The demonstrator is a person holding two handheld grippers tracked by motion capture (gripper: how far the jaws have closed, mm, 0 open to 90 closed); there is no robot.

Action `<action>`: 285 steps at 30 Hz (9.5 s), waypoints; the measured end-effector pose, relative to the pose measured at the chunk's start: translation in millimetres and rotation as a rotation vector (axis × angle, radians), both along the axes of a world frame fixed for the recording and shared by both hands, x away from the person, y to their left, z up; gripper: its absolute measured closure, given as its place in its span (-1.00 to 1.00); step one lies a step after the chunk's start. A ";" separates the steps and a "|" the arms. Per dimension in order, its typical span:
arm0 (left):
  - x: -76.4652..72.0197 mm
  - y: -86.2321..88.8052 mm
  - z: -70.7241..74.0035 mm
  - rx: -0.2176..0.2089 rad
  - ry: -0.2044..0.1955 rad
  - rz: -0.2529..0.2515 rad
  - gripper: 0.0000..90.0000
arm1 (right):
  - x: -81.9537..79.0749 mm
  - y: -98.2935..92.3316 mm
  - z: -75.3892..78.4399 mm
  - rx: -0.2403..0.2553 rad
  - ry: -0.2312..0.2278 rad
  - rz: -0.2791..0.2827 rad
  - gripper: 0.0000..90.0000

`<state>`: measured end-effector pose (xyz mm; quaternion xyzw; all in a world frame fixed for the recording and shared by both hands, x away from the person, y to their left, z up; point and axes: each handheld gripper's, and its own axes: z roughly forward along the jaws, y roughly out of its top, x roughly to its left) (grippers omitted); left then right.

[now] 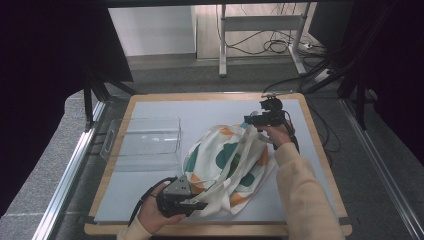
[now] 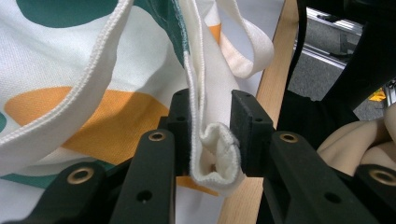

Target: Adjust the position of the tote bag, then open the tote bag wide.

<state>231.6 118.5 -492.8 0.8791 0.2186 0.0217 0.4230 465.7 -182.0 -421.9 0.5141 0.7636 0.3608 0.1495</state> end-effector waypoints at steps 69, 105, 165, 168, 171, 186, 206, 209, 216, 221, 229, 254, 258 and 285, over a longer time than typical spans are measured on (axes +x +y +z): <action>21.9 19.9 5.7 0.027 -0.036 0.098 0.62 | -35.2 -42.7 11.4 0.031 0.027 0.056 0.86; 88.0 20.2 32.4 0.069 -0.068 0.214 0.65 | -96.8 -101.8 3.1 0.164 -0.106 -0.041 0.86; 79.6 30.0 54.7 -0.073 -0.083 0.244 -0.35 | -143.5 -91.7 26.1 0.064 -0.268 0.019 -0.48; 78.5 30.3 57.1 -0.073 -0.082 0.241 -0.35 | -144.7 -78.5 25.0 0.071 -0.265 0.107 -0.49; 76.6 30.3 58.1 -0.068 -0.088 0.241 -0.35 | -146.7 -67.0 22.7 0.074 -0.257 0.161 -0.49; 70.3 31.0 59.7 -0.048 -0.105 0.256 -0.40 | -153.5 -39.6 18.5 0.097 -0.241 0.332 -0.43; 86.1 -8.2 73.0 -0.042 -0.135 0.175 -0.39 | -168.3 -31.2 8.7 0.076 -0.202 0.405 -0.40; 96.8 -18.8 73.3 -0.029 -0.134 0.156 -0.38 | -168.2 -32.1 8.1 0.077 -0.199 0.402 -0.39; 112.6 -30.9 70.4 -0.008 -0.106 0.137 -0.34 | -168.1 -31.0 6.6 0.074 -0.195 0.405 -0.39; 123.9 -42.3 70.1 0.010 -0.110 0.103 -0.32 | -168.8 -28.9 6.3 0.071 -0.199 0.414 -0.39; 132.8 -51.2 69.8 0.029 -0.106 0.080 -0.31 | -168.1 -28.8 5.4 0.070 -0.200 0.415 -0.39; 140.5 -73.9 48.7 0.140 -0.069 -0.044 0.00 | -165.4 -27.3 0.4 0.061 -0.191 0.413 -0.39; 140.3 -74.1 46.2 0.169 -0.067 -0.067 0.23 | -165.2 -27.8 0.3 0.062 -0.192 0.412 -0.39; 138.7 -70.4 47.4 0.174 -0.064 -0.106 0.81 | -161.3 -17.2 -2.6 0.038 -0.155 0.469 -0.30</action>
